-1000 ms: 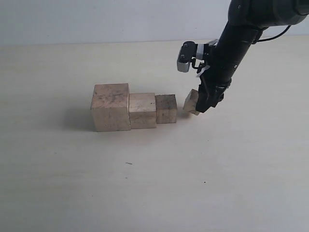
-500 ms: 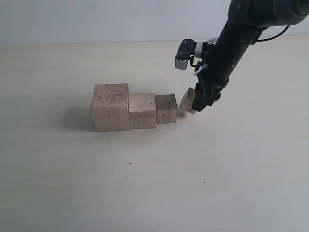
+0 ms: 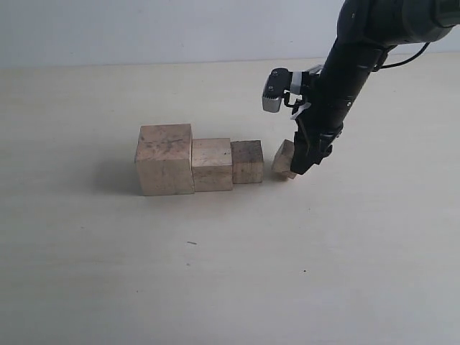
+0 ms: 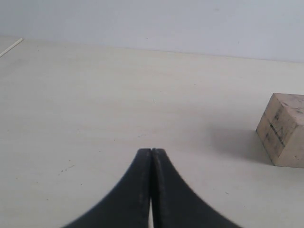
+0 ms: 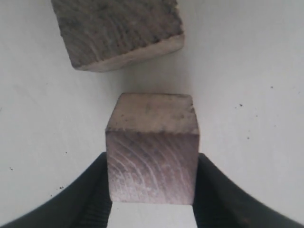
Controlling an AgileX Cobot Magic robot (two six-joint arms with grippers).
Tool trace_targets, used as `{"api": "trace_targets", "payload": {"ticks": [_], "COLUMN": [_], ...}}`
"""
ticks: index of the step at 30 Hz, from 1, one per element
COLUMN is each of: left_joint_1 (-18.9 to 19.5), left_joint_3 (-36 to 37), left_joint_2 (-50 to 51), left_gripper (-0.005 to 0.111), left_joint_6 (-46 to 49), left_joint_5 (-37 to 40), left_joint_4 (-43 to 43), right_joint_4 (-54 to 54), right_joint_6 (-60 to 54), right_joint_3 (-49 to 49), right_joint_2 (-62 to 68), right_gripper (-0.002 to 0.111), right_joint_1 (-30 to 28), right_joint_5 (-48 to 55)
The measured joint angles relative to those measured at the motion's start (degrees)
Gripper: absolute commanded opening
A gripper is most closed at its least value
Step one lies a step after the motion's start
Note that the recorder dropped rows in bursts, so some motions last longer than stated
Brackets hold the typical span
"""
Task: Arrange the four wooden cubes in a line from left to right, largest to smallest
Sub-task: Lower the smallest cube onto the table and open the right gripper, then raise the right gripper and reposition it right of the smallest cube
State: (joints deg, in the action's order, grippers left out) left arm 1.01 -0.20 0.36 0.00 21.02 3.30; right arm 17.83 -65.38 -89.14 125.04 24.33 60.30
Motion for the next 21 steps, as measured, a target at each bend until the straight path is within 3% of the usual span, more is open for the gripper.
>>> {"api": "trace_targets", "payload": {"ticks": [6,13,21], "left_joint_1": [0.0,0.0,0.0], "left_joint_3": [0.0,0.0,0.0], "left_joint_2": [0.0,0.0,0.0], "left_gripper": [0.0,0.0,0.0], "left_joint_6": [0.0,0.0,0.0], "left_joint_5": [0.0,0.0,0.0], "left_joint_4": [0.0,0.0,0.0], "right_joint_4": [0.0,0.4,1.0], "right_joint_6": [0.0,0.0,0.2], "right_joint_3": [0.0,0.0,0.0], "right_joint_2": [0.0,0.0,0.0], "right_gripper": [0.018,0.052,0.059], "right_joint_1": [0.2,0.3,0.5], "right_joint_5": [0.0,0.0,0.0]}}
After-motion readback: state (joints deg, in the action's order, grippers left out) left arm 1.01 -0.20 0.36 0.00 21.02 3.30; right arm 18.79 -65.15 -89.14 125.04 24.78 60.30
